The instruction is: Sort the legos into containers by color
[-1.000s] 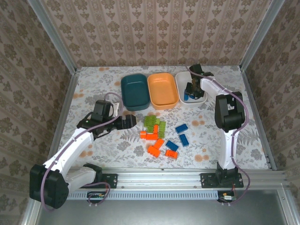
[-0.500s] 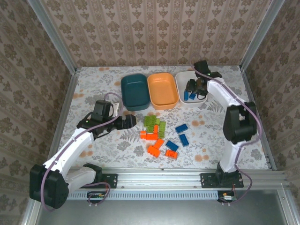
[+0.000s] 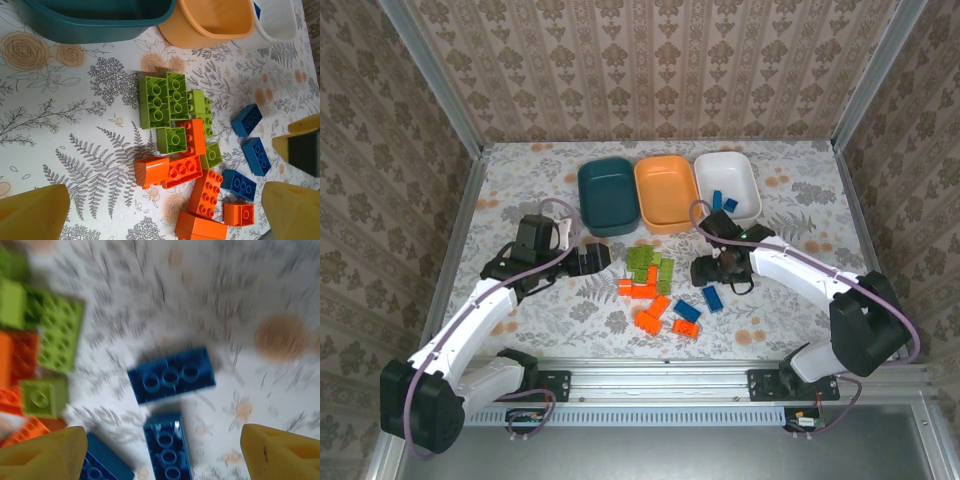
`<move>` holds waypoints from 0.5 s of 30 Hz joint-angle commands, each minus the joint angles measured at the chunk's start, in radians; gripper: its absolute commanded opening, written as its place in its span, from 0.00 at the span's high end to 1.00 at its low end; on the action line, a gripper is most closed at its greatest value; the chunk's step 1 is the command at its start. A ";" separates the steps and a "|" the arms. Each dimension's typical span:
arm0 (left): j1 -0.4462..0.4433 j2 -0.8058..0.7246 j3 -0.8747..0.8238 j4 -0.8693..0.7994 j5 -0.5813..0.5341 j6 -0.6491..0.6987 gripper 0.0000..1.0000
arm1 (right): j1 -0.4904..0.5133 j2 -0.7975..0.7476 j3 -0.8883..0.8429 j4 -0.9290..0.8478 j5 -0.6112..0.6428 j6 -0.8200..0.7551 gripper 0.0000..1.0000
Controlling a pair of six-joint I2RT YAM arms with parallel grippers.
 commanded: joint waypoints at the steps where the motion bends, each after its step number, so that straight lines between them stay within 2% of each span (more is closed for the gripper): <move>1: 0.006 -0.024 -0.017 0.014 0.022 -0.030 0.00 | 0.007 0.034 -0.020 0.058 0.048 0.037 0.16; 15: 0.009 -0.069 -0.039 -0.015 -0.004 -0.014 0.00 | 0.021 0.221 0.041 0.136 0.043 0.013 0.12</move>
